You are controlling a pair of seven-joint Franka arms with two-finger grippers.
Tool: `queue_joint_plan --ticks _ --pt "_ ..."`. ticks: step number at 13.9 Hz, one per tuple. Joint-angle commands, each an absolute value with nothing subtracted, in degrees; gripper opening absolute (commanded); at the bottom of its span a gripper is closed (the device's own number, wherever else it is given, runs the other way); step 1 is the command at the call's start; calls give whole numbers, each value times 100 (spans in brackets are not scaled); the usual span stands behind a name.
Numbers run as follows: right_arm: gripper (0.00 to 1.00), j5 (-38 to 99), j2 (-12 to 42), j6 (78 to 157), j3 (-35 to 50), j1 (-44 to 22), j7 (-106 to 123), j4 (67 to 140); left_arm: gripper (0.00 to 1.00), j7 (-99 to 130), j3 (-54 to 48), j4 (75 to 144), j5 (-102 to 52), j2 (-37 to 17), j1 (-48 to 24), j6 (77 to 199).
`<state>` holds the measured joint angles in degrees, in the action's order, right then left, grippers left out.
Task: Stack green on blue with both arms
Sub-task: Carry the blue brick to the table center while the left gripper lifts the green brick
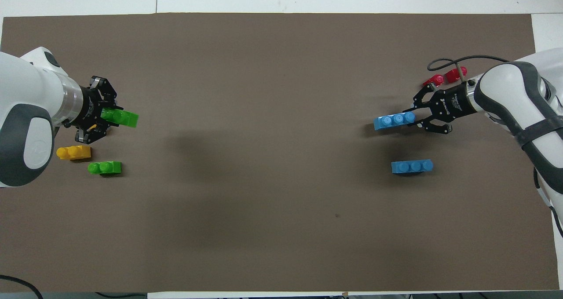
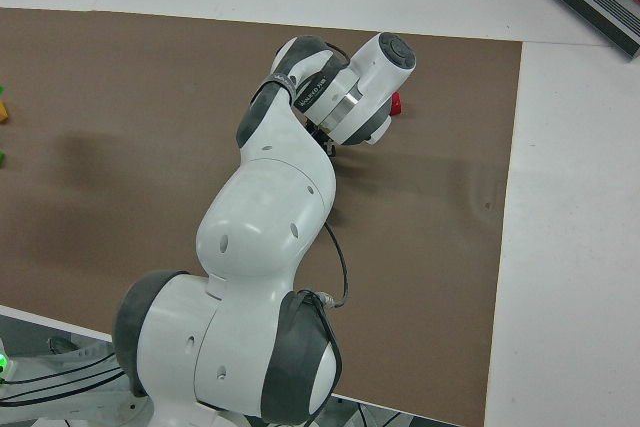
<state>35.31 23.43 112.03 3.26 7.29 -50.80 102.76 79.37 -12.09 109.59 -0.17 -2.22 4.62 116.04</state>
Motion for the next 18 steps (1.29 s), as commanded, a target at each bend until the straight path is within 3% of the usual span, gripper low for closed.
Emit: queue_joint_plan --ticks 1,11,18 --pt "0 3709 2014 11171 360 283 -6131 10318 0 8103 -1169 10942 -53 -114 404 11487" --pt "0 3946 1863 12514 360 -1808 -7768 10547 0 9209 -1222 10907 -61 -70 45 11232" --pt "0 4518 1960 13481 360 -2127 -6917 11240 0 10124 -1222 10942 -62 -79 -500 11469"
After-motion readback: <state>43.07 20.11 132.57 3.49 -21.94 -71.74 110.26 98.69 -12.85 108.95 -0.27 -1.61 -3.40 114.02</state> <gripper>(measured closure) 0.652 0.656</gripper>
